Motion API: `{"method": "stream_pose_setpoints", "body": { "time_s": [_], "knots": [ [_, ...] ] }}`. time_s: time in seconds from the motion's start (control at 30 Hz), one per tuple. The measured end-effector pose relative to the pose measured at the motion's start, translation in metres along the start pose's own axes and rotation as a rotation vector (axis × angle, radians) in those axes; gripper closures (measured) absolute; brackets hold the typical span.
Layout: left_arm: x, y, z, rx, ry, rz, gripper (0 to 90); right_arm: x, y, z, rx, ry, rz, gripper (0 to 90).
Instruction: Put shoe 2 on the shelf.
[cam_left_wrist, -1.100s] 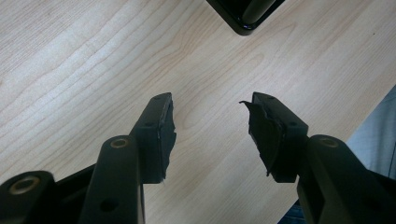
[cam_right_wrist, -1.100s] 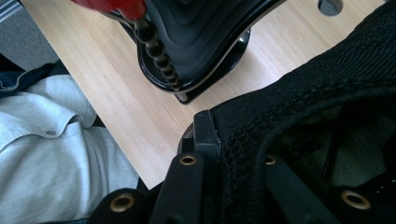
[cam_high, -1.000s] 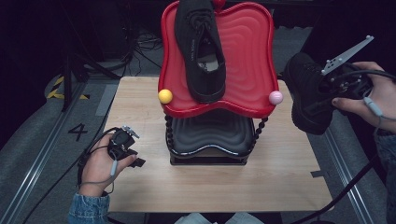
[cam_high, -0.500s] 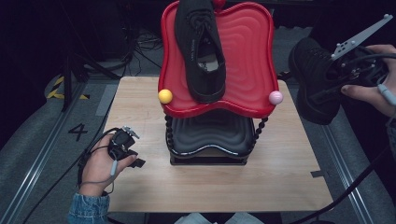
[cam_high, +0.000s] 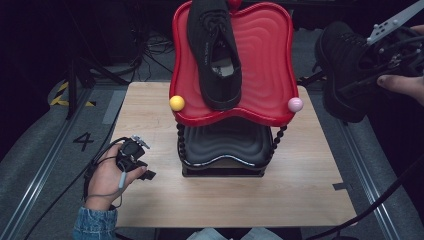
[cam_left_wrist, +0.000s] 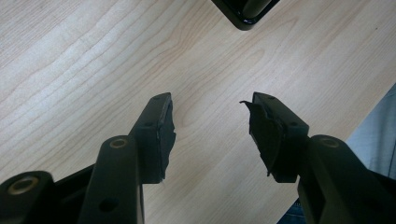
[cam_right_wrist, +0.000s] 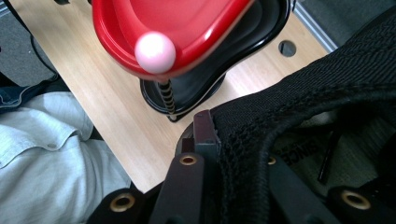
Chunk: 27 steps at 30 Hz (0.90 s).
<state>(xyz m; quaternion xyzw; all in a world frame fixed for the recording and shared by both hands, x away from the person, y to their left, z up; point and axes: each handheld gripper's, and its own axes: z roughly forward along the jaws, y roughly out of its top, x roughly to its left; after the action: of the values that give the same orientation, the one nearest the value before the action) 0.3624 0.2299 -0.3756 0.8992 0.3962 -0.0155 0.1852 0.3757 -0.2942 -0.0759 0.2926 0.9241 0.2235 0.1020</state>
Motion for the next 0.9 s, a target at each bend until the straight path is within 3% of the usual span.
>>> {"method": "stream_pose_setpoints", "body": {
  "time_s": [0.53,0.9],
  "knots": [
    [-0.001,-0.001,0.002,0.016,0.009,0.004,49.4,0.031,0.042,-0.014,-0.018,-0.034,-0.093,87.1],
    [-0.001,-0.006,0.003,0.026,0.012,-0.006,49.5,0.053,0.078,-0.007,-0.038,-0.018,-0.164,87.1]
  ]
}}
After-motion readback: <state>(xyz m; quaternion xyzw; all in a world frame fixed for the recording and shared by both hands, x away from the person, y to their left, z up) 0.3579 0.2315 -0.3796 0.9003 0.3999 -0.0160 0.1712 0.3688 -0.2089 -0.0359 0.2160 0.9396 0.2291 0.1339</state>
